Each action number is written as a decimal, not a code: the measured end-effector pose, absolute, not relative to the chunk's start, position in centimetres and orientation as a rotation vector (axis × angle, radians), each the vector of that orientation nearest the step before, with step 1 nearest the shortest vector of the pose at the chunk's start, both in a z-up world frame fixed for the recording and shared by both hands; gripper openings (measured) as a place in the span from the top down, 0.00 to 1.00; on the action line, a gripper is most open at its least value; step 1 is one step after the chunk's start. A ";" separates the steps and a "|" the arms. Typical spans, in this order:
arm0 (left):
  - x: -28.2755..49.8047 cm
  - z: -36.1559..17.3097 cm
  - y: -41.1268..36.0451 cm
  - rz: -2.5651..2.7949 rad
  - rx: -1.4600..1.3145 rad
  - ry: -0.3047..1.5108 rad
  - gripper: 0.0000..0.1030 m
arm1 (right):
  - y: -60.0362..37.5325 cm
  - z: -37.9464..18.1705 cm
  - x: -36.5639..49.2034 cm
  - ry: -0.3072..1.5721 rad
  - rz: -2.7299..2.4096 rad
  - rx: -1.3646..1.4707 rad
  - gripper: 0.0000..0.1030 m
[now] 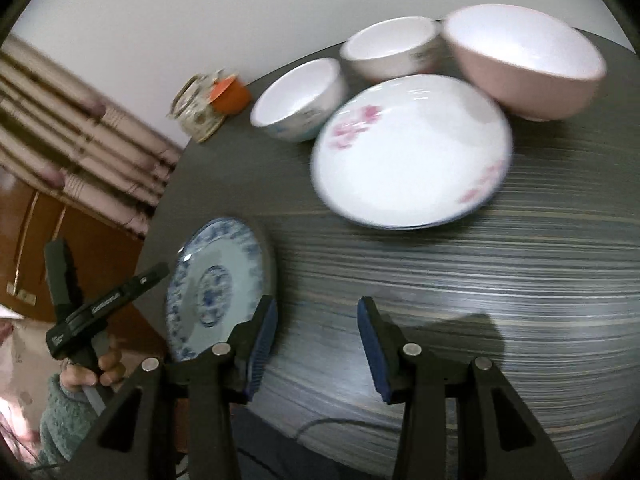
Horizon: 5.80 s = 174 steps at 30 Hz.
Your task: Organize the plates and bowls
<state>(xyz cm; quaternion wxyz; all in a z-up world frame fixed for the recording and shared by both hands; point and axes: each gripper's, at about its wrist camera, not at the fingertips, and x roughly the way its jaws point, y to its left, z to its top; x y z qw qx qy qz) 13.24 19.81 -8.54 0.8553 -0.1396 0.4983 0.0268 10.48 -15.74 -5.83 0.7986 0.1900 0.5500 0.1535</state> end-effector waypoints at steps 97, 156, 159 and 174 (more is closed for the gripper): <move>22.7 -14.1 0.5 -0.257 -0.247 1.401 0.87 | -24.5 -10.0 9.7 1.341 0.172 0.462 0.91; 18.2 -9.2 2.9 -0.191 -0.222 1.277 0.88 | -20.7 -6.4 11.2 1.263 0.212 0.373 0.92; 17.8 -8.5 4.5 -0.179 -0.232 1.262 0.88 | -19.7 -5.9 11.6 1.260 0.228 0.362 0.92; 15.0 -6.8 11.4 -0.077 -0.290 1.217 0.88 | -12.8 -5.1 12.9 1.250 0.320 0.304 0.92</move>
